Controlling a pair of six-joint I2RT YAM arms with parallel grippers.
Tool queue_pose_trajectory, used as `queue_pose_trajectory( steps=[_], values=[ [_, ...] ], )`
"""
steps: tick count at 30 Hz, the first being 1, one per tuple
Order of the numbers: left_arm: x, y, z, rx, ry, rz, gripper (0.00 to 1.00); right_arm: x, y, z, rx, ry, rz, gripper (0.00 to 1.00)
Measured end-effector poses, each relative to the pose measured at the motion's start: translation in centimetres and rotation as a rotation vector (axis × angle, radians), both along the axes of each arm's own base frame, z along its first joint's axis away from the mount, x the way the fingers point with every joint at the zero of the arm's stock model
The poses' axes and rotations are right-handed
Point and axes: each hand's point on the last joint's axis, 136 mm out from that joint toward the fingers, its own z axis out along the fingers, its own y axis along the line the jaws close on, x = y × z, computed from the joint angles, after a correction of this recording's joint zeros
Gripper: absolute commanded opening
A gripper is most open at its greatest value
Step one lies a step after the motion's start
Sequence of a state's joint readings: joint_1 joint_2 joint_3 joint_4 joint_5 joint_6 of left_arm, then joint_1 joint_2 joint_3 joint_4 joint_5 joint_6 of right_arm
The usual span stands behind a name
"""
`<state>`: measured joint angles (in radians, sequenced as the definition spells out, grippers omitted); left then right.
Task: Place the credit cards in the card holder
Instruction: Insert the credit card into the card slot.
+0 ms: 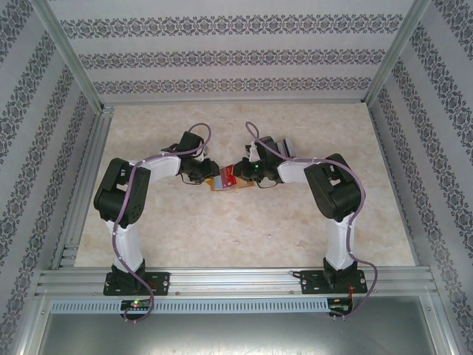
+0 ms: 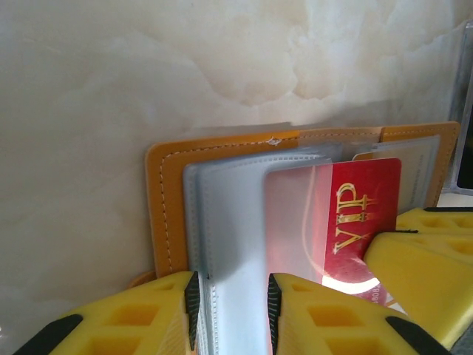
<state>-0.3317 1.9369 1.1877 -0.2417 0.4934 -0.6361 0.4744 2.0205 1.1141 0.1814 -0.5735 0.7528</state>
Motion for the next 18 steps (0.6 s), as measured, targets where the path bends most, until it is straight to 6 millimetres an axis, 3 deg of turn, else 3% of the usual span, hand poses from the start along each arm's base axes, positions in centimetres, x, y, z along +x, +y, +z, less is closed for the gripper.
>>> queue_pose_trajectory(
  steps=[6, 12, 18],
  values=[
    [0.0, 0.0, 0.0, -0.001, -0.001, 0.0, 0.33, -0.1, -0.1, -0.2, -0.049, -0.02, -0.003, 0.14],
    [-0.1, -0.1, 0.0, -0.003, 0.0, -0.002, 0.33, -0.8, -1.3, -0.3, -0.144, -0.029, 0.004, 0.28],
    [-0.1, -0.1, 0.0, -0.003, 0.0, -0.002, 0.33, -0.7, -2.1, 1.5, -0.207, -0.078, 0.021, 0.27]
  ],
)
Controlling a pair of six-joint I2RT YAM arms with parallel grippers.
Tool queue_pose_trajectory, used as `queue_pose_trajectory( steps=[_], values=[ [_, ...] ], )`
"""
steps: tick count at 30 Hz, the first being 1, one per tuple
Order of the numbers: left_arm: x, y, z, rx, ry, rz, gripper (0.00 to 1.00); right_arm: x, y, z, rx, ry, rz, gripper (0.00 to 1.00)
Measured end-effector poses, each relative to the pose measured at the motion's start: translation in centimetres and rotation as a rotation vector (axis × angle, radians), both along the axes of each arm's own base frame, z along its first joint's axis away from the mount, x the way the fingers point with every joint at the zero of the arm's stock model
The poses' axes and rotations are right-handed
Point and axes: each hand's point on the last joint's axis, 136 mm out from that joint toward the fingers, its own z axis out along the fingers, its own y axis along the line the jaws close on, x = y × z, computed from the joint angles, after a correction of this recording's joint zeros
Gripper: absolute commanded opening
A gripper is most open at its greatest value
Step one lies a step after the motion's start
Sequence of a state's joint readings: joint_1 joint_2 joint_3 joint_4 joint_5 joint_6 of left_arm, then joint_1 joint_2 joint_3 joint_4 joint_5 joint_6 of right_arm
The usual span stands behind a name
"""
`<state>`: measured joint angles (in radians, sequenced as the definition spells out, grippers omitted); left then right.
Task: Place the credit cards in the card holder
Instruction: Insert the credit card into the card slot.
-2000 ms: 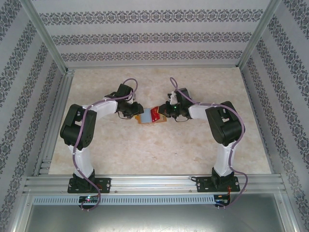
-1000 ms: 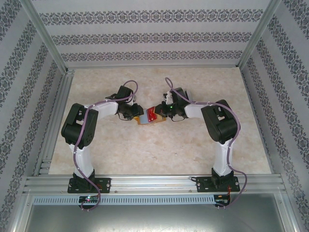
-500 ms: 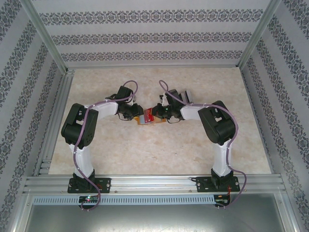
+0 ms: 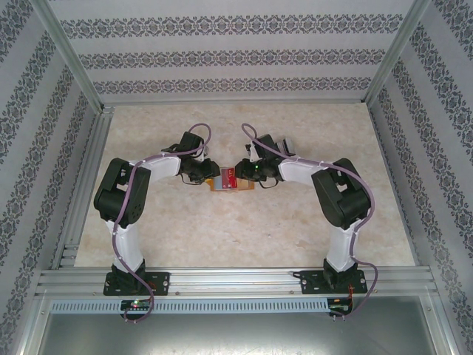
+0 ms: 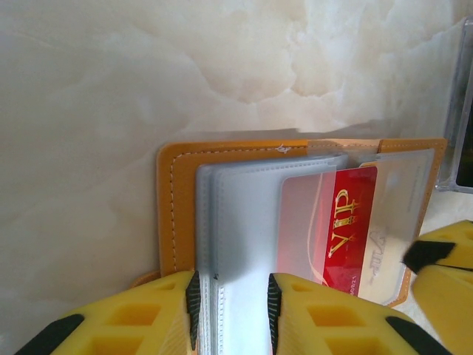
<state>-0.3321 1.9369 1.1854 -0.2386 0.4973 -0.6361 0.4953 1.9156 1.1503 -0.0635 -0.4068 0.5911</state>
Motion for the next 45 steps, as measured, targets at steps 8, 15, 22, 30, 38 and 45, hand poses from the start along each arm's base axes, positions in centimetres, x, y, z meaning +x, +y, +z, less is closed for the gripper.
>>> queue_pose_trajectory(
  steps=[8, 15, 22, 30, 38, 45],
  values=[
    [0.0, 0.0, 0.0, -0.001, 0.002, 0.003, 0.2, 0.1, 0.1, 0.8, -0.015, -0.02, 0.031, 0.13],
    [-0.2, 0.1, -0.2, 0.0, 0.011, 0.006, 0.13, 0.2, 0.2, -0.5, -0.029, 0.014, 0.035, 0.12],
    [-0.5, 0.1, -0.5, 0.002, 0.02, 0.009, 0.08, -0.1, 0.2, -2.4, -0.051, 0.063, 0.044, 0.12],
    [-0.5, 0.1, -0.7, -0.007, 0.017, 0.012, 0.05, -0.1, 2.1, -2.4, -0.054, 0.055, 0.084, 0.13],
    [-0.5, 0.0, -0.7, -0.01, 0.015, 0.011, 0.05, -0.1, 2.5, -2.4, -0.069, 0.057, 0.1, 0.13],
    [-0.5, 0.1, -0.5, -0.009, 0.012, 0.012, 0.09, -0.2, 2.5, -2.4, -0.075, 0.057, 0.106, 0.14]
  ],
)
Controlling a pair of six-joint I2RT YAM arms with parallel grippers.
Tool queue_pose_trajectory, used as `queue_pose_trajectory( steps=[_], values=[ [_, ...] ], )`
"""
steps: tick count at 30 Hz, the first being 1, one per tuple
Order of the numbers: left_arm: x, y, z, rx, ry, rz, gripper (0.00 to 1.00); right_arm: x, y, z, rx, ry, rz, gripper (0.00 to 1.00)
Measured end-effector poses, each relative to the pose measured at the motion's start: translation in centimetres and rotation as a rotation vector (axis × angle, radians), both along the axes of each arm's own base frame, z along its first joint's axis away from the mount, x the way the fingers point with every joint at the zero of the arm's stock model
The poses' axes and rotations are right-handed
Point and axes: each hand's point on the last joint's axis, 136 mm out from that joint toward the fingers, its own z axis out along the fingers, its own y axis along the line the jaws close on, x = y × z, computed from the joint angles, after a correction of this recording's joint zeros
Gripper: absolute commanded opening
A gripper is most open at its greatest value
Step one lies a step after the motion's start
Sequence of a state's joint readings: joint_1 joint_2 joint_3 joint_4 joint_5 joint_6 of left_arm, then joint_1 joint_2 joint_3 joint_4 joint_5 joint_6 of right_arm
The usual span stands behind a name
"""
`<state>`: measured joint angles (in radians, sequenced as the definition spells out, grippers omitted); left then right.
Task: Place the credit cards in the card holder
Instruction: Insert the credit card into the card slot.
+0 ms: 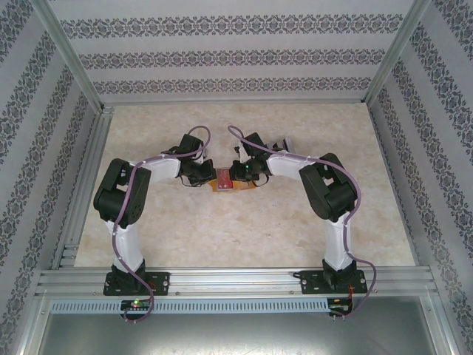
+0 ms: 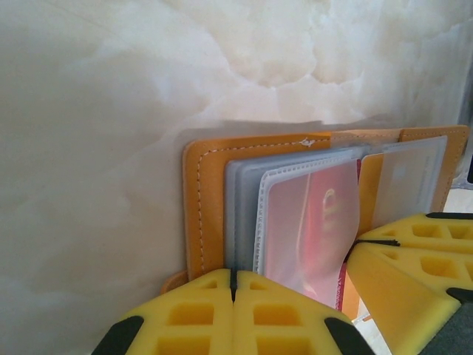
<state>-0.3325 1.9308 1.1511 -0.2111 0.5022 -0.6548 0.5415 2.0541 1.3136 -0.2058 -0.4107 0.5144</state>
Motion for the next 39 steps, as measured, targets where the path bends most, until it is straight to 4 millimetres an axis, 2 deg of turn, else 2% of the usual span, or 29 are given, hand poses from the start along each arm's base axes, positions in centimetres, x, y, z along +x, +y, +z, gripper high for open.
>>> queue_pose_trajectory(
  steps=[5, 10, 14, 18, 25, 30, 35, 39],
  values=[
    [-0.3, 0.3, 1.1, 0.009, -0.003, 0.003, 0.16, -0.1, -0.2, 0.4, -0.009, -0.011, 0.013, 0.15],
    [0.3, 0.3, 3.5, 0.005, -0.048, 0.006, 0.2, -0.4, -0.7, 2.1, -0.026, -0.041, 0.029, 0.19],
    [0.6, 0.6, 4.5, 0.011, -0.077, 0.012, 0.28, -0.6, -1.1, 2.8, -0.05, -0.057, 0.042, 0.34],
    [0.4, 1.5, 3.8, 0.011, -0.059, 0.031, 0.32, -0.9, -0.8, 3.2, -0.081, -0.065, 0.07, 0.44],
    [-0.7, 4.2, 1.0, -0.05, 0.025, 0.125, 0.33, -1.1, 1.8, 4.3, -0.141, -0.112, 0.136, 0.53],
    [-0.8, 5.4, 0.2, -0.075, 0.043, 0.182, 0.33, -1.2, 2.7, 3.1, -0.223, -0.109, 0.174, 0.59],
    [-0.4, 5.5, 0.3, -0.091, 0.026, 0.191, 0.33, -1.4, 2.8, 1.4, -0.317, -0.096, 0.197, 0.61],
    [-0.2, 5.3, 0.5, -0.103, 0.015, 0.19, 0.34, -1.4, 2.8, 0.8, -0.359, -0.094, 0.212, 0.66]
  ],
)
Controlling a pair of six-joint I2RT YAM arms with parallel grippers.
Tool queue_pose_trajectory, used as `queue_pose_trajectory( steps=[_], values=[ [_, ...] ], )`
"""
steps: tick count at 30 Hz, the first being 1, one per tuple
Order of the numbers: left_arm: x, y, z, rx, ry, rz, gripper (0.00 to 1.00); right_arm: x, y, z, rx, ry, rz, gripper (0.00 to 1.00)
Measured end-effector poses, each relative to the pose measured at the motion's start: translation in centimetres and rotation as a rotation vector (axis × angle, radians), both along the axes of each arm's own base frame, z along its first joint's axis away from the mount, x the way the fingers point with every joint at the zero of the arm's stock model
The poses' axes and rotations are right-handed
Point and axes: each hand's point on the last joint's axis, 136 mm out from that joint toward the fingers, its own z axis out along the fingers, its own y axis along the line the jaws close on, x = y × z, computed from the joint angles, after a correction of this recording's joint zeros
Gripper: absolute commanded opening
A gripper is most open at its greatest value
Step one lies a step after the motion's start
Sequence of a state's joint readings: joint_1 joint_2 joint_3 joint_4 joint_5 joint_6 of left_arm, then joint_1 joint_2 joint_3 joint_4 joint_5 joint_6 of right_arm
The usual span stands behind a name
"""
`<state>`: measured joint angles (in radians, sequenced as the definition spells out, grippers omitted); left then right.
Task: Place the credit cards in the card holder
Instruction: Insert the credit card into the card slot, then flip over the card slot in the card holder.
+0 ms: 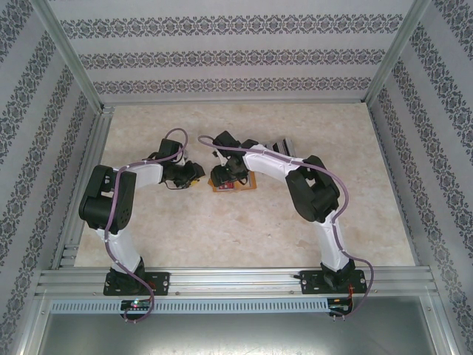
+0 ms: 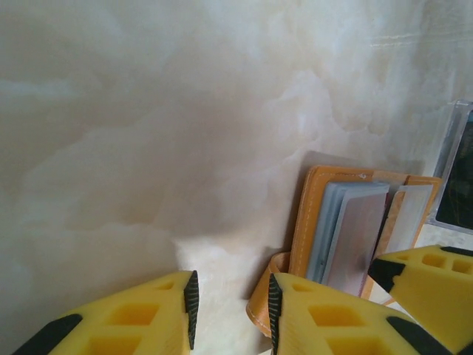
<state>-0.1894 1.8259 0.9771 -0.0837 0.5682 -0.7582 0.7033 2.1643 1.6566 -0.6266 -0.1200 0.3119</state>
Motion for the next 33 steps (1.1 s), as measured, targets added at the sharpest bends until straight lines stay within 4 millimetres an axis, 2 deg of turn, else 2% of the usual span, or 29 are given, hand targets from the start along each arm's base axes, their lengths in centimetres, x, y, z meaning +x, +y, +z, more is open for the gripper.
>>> queue_pose_trajectory(
  steps=[10, 19, 33],
  values=[
    [0.3, -0.1, 0.2, -0.004, -0.013, 0.002, 0.34, 0.3, 0.3, 0.0, -0.065, -0.027, 0.016, 0.69],
    [0.3, -0.1, 0.2, -0.008, -0.015, 0.0, 0.34, 0.3, 0.0, -1.0, -0.109, -0.024, 0.02, 0.7],
    [0.3, -0.2, 0.2, -0.011, -0.016, -0.002, 0.34, 0.3, 0.3, -1.0, -0.085, -0.028, 0.021, 0.58]
  ],
)
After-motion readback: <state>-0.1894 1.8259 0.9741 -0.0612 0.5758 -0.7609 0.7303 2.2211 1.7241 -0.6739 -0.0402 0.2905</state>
